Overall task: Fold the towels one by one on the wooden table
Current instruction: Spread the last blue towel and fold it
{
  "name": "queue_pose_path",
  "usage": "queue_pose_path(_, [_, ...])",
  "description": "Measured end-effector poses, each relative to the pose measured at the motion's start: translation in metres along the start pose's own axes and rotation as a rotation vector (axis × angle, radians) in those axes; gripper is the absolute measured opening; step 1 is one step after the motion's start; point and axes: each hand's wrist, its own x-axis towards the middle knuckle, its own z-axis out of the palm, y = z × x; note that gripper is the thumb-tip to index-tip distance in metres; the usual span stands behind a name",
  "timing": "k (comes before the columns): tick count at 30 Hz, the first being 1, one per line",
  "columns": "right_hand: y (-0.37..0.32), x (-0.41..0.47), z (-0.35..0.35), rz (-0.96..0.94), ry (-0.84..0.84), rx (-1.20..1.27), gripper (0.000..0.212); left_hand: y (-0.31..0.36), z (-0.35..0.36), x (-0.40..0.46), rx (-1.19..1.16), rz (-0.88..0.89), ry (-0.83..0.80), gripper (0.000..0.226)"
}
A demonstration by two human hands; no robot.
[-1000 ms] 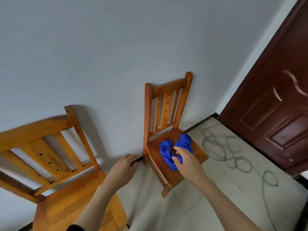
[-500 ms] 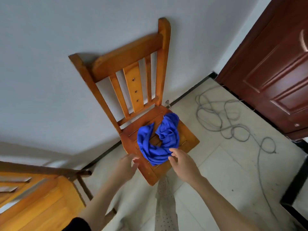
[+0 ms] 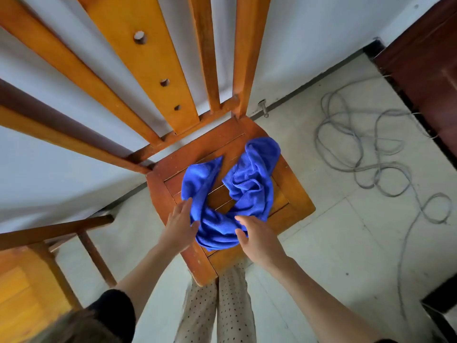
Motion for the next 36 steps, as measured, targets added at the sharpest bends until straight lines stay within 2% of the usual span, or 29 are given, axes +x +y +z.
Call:
queue_pose_path(3, [0.005,0.012,0.017,0.017,-0.011,0.035,0.04,-0.001,0.013,0.024,-0.038,-0.075,-0.016,0.062])
queue_pose_path(7, [0.003,0.011,0.03,0.044,-0.009,0.097,0.038,0.004,0.017,0.026,-0.23,-0.217,0.195,0.025])
queue_pose_path(10, [-0.008,0.007,0.032,0.077,0.024,0.178,0.036,0.013,0.003,0.018,-0.444,-0.266,0.204,0.008])
queue_pose_path(12, [-0.021,0.006,0.034,0.077,0.052,0.218,0.038,0.022,-0.012,0.009,-0.679,-0.29,0.146,0.012])
queue_pose_path(15, [-0.041,0.006,0.037,0.053,0.123,0.147,0.046,0.037,-0.035,-0.007,-0.975,-0.265,0.056,0.015])
queue_pose_path(17, [-0.052,0.006,0.037,0.056,0.21,0.082,0.042,0.045,-0.047,-0.014,-1.045,-0.25,0.028,0.011])
queue_pose_path(19, [-0.058,0.006,0.035,0.073,0.305,0.042,0.029,0.05,-0.055,-0.02,-1.067,-0.245,0.032,0.008])
queue_pose_path(21, [-0.06,0.006,0.029,0.112,0.372,0.03,0.02,0.051,-0.06,-0.024,-1.116,-0.269,0.068,0.01])
queue_pose_path(25, [-0.06,-0.001,0.01,0.148,0.532,-0.126,0.016,0.047,-0.072,-0.033,-1.177,-0.302,0.172,0.014])
queue_pose_path(27, [-0.055,-0.006,-0.004,0.152,0.591,-0.146,0.019,0.046,-0.08,-0.04,-1.153,-0.274,0.183,0.011])
queue_pose_path(29, [-0.052,-0.011,-0.018,0.173,0.591,-0.068,0.021,0.047,-0.089,-0.049,-1.018,-0.221,0.203,0.013])
queue_pose_path(31, [-0.055,-0.016,-0.032,0.195,0.565,0.054,0.025,0.046,-0.096,-0.057,-0.63,-0.124,0.281,0.018])
queue_pose_path(33, [-0.066,-0.021,-0.048,0.127,0.543,0.157,0.027,0.048,-0.104,-0.066,-0.277,-0.017,0.329,0.012])
queue_pose_path(34, [-0.074,-0.024,-0.058,0.073,0.524,0.201,0.026,0.049,-0.107,-0.069,-0.183,0.032,0.34,0.011])
queue_pose_path(36, [-0.091,-0.031,-0.08,-0.029,0.452,0.273,0.023,0.054,-0.112,-0.078,-0.11,0.139,0.35,0.035])
